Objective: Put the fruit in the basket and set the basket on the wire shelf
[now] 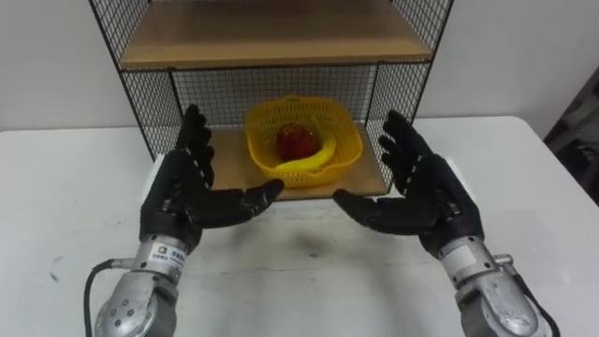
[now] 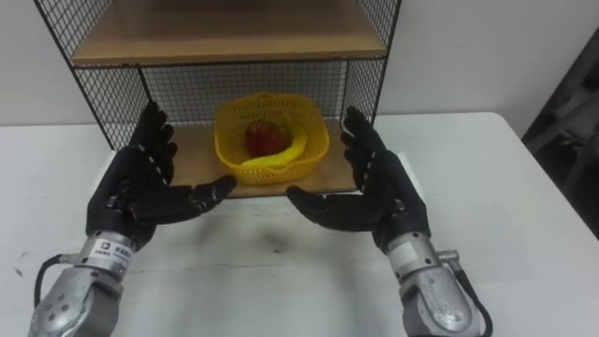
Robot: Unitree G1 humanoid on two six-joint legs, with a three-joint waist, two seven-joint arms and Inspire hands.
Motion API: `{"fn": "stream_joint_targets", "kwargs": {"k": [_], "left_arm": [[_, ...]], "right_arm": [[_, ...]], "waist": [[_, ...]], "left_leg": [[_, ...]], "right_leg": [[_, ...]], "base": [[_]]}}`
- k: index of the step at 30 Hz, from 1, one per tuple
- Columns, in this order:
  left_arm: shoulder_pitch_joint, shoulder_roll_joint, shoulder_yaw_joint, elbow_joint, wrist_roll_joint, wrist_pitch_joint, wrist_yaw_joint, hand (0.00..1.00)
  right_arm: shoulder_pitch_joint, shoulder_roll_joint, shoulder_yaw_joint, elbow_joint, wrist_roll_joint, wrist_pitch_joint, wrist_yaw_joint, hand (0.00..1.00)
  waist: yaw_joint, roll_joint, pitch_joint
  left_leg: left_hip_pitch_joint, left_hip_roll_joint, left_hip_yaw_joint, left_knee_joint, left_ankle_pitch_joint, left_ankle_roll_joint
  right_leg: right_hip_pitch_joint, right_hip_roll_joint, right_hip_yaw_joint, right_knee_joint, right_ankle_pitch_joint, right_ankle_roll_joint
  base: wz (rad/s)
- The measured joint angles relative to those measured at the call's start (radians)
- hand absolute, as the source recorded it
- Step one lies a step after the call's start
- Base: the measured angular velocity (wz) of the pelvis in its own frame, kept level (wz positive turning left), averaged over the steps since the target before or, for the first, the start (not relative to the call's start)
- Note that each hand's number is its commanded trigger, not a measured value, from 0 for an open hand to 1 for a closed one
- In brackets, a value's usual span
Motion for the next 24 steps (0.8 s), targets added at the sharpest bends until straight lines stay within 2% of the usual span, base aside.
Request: {"fn": "stream_joint_targets", "kwargs": {"k": [4, 8, 10, 13, 15, 16, 18, 20, 21, 22, 24], "left_arm": [[0.04, 0.001, 0.026, -0.042, 0.021, -0.04, -0.006, 0.0], [0.079, 0.002, 0.101, -0.068, 0.03, -0.087, -0.002, 0.0], [0.094, 0.001, 0.15, -0.068, 0.043, -0.111, 0.007, 0.0], [0.108, -0.006, 0.206, -0.069, 0.119, -0.161, 0.067, 0.0], [0.117, -0.012, 0.251, -0.1, 0.17, -0.18, 0.125, 0.0], [0.117, -0.014, 0.288, -0.131, 0.197, -0.193, 0.181, 0.0], [0.117, -0.014, 0.358, -0.188, 0.222, -0.227, 0.269, 0.0], [0.117, -0.013, 0.46, -0.268, 0.228, -0.279, 0.387, 0.0], [0.117, -0.012, 0.487, -0.283, 0.235, -0.288, 0.417, 0.0], [0.121, -0.008, 0.555, -0.307, 0.249, -0.307, 0.469, 0.0], [0.14, 0.001, 0.687, -0.327, 0.267, -0.339, 0.582, 0.0]], "right_arm": [[0.024, 0.001, -0.038, -0.014, -0.001, -0.025, -0.007, 0.0], [0.049, 0.001, -0.114, -0.031, -0.002, -0.058, -0.05, 0.0], [0.07, 0.003, -0.151, -0.039, -0.005, -0.085, -0.081, 0.0], [0.107, 0.004, -0.221, -0.06, -0.006, -0.129, -0.153, 0.0], [0.132, 0.005, -0.269, -0.102, -0.013, -0.147, -0.233, 0.0], [0.142, 0.005, -0.304, -0.127, -0.029, -0.174, -0.292, 0.0], [0.143, 0.003, -0.366, -0.154, -0.053, -0.207, -0.383, 0.0], [0.145, 0.0, -0.456, -0.19, -0.065, -0.241, -0.506, 0.0], [0.145, 0.0, -0.481, -0.199, -0.073, -0.248, -0.54, 0.0], [0.145, -0.001, -0.534, -0.214, -0.08, -0.264, -0.601, 0.0], [0.149, -0.003, -0.649, -0.227, -0.086, -0.301, -0.72, 0.0]], "waist": [[0.001, -0.004, -0.0011], [-0.001, -0.008, 0.0003], [0.002, -0.008, 0.0], [0.006, -0.005, -0.0006], [0.01, -0.003, -0.0004], [0.01, 0.0, -0.0003], [0.013, 0.003, -0.0014], [0.024, 0.004, -0.0016], [0.027, 0.006, -0.0019], [0.03, 0.001, -0.0001], [0.03, 0.004, -0.0022]], "left_leg": [[-0.005, 0.0, 0.001, -0.005, 0.001, -0.001], [-0.008, 0.0, -0.001, -0.003, 0.001, -0.002], [-0.007, 0.0, -0.001, -0.002, 0.001, -0.002], [-0.013, 0.0, -0.003, 0.007, -0.004, -0.002], [-0.015, 0.0, -0.004, 0.008, -0.005, -0.003], [-0.017, 0.0, -0.005, 0.008, -0.005, -0.003], [-0.018, 0.0, -0.004, 0.006, -0.005, -0.003], [-0.017, 0.0, -0.002, 0.005, -0.005, -0.004], [-0.017, -0.001, -0.003, 0.006, -0.005, -0.004], [-0.018, -0.001, -0.006, 0.006, -0.005, -0.004], [-0.026, -0.003, -0.014, 0.006, -0.005, -0.005]], "right_leg": [[-0.011, 0.001, 0.008, 0.004, -0.001, -0.001], [-0.012, 0.001, 0.006, 0.003, -0.001, -0.001], [-0.011, 0.002, 0.006, 0.004, -0.001, -0.001], [-0.013, 0.003, 0.008, 0.007, -0.005, 0.0], [-0.015, 0.008, 0.016, 0.008, -0.006, 0.0], [-0.016, 0.009, 0.018, 0.008, -0.006, 0.0], [-0.021, 0.009, 0.022, 0.01, -0.006, 0.0], [-0.028, 0.009, 0.024, 0.02, -0.01, -0.001], [-0.028, 0.008, 0.023, 0.021, -0.01, -0.002], [-0.029, 0.006, 0.023, 0.024, -0.014, 0.0], [-0.044, 0.002, 0.013, 0.03, -0.021, -0.001]], "base": [[0.0], [0.0], [0.0], [0.01], [0.0], [0.0], [-0.05], [-0.08], [0.0], [0.08], [0.11]]}}
